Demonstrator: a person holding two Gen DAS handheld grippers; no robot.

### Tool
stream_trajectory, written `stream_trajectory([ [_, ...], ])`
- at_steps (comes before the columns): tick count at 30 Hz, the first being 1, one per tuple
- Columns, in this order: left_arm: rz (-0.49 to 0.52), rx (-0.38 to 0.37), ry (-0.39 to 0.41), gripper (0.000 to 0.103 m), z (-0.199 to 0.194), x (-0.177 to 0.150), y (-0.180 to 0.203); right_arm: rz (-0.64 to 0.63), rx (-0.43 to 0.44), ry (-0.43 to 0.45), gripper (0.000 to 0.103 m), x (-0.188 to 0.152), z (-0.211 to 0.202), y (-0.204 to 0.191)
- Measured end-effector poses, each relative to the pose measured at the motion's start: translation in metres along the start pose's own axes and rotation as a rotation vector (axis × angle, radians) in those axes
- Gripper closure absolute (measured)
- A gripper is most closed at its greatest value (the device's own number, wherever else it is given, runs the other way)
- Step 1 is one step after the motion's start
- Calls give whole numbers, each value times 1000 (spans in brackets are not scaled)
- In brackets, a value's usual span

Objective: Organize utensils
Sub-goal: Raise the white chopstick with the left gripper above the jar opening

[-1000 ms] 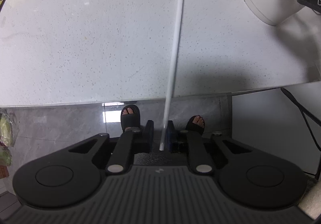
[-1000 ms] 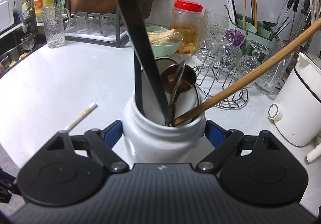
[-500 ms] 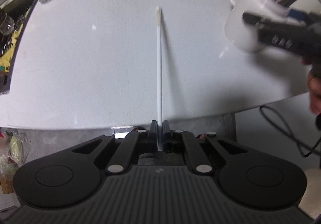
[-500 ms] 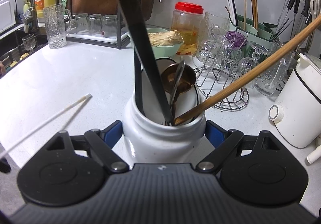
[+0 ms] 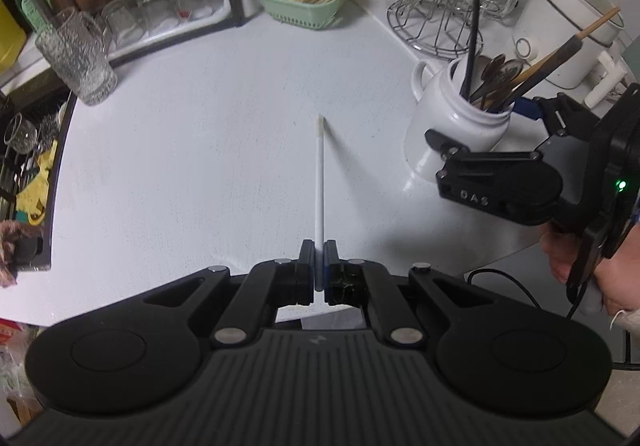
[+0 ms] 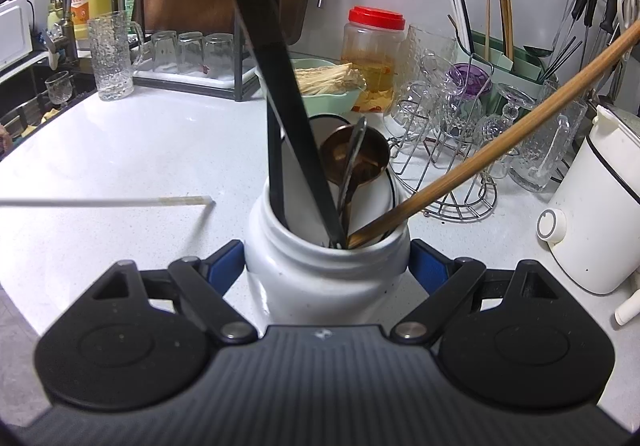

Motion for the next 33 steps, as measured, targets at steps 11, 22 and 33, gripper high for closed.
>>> stream_trajectory([
  [11, 50, -1, 140, 98, -35, 37, 11, -2, 1, 15, 13, -1, 0, -1],
  [22, 48, -21, 262, 99, -51, 64, 15, 2, 1, 24, 13, -2, -1, -1],
  [33, 28, -72, 321, 100, -62, 71, 19, 0, -3, 28, 12, -2, -1, -2],
])
Point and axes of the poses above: each gripper's, at about its wrist camera, not at the fingertips, and z roughly the way its jaws point, y to its right, x to its top, the point moved 4 cm from there along z, roughly the way its jaws point, and after that the axes turned 3 degrees about -z, right-handed, at the moved point
